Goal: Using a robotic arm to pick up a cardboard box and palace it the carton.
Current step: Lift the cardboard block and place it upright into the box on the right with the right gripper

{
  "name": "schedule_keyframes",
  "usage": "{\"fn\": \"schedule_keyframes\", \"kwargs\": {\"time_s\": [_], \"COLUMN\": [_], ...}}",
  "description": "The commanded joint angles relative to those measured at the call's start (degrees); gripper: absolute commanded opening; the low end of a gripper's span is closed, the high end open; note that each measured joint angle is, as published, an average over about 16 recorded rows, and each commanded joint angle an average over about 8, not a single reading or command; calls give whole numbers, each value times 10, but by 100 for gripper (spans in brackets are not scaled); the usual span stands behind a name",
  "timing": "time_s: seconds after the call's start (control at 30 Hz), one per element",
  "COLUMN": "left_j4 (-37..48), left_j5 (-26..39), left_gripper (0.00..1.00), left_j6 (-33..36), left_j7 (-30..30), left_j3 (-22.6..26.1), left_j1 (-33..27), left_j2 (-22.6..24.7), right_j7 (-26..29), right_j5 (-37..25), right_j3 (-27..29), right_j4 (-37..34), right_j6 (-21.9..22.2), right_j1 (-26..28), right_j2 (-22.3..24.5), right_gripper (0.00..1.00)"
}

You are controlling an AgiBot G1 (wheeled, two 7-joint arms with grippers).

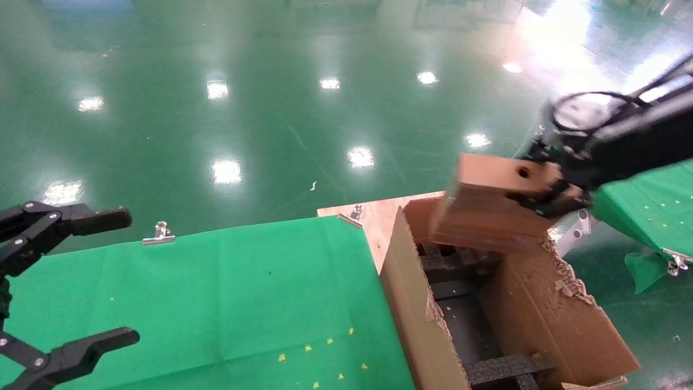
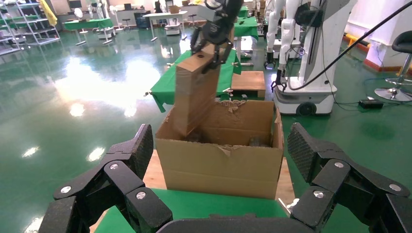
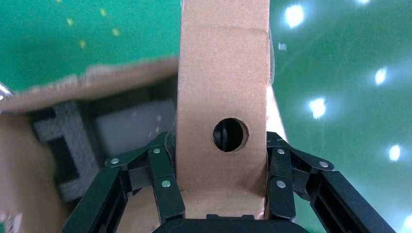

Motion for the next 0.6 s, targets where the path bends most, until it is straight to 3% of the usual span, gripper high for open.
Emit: {"fn": "schedule_keyframes", "kwargs": {"time_s": [0.03, 0.3, 0.6], "left_j4": [0, 0, 0], "left_j5": [0, 0, 0], "left_gripper": [100, 100, 100], "left_j6": [0, 0, 0], "left_j7": [0, 0, 0], "left_j3": [0, 0, 0], "left_j1": [0, 0, 0], "left_j2": [0, 0, 0], "right_j7": [1, 5, 6], "right_j5": [-5, 12, 21], "right_j3": [-11, -30, -30], "right_j4": [-3, -7, -5], "right_j6": [2, 10, 13], "right_j1": [1, -35, -43], "right_j2": [19, 56, 56], "right_gripper": [0, 0, 0]}}
